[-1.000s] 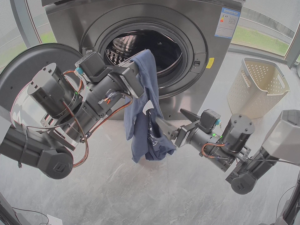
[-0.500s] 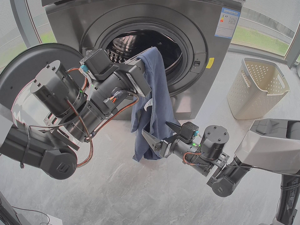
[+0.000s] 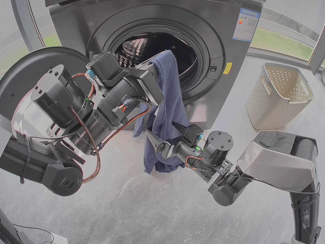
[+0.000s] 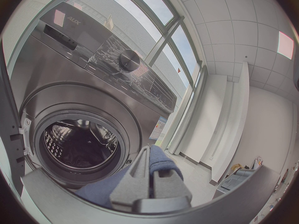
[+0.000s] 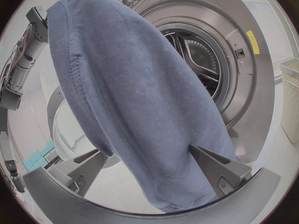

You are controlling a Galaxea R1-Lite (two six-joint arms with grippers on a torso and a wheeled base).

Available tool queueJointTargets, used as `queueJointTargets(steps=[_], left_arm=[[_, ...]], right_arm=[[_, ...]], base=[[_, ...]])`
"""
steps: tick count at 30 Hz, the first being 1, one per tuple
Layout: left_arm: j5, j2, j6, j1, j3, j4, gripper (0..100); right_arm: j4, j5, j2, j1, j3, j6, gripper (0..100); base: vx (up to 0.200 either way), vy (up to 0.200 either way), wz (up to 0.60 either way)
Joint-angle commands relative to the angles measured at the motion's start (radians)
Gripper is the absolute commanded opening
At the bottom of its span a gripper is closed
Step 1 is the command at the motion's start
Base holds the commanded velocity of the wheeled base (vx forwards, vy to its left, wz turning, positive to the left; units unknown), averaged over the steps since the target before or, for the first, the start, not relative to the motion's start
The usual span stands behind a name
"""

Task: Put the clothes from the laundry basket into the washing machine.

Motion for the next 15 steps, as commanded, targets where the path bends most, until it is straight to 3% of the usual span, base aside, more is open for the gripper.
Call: queueJointTargets(steps=[1, 11, 15], left_arm=[[0.0, 0.006, 0.006, 0.006, 0.006, -0.002, 0], [0.0, 0.012, 0.007, 0.011, 0.006, -0.004, 0], [0.0, 0.014, 0.007, 0.002, 0.006, -0.004, 0]], right_arm=[[0.0, 0.006, 0.025, 0.016, 0.0, 0.009, 100], [-0.003, 0.029, -0.012, 0.044, 0.061, 0.014, 100], [0.0, -0.02, 0.027, 0.042, -0.043, 0.006, 100]], base=[[0.0, 0.0, 0.0], [0.0, 0.0, 0.0], [0.0, 0.0, 0.0]])
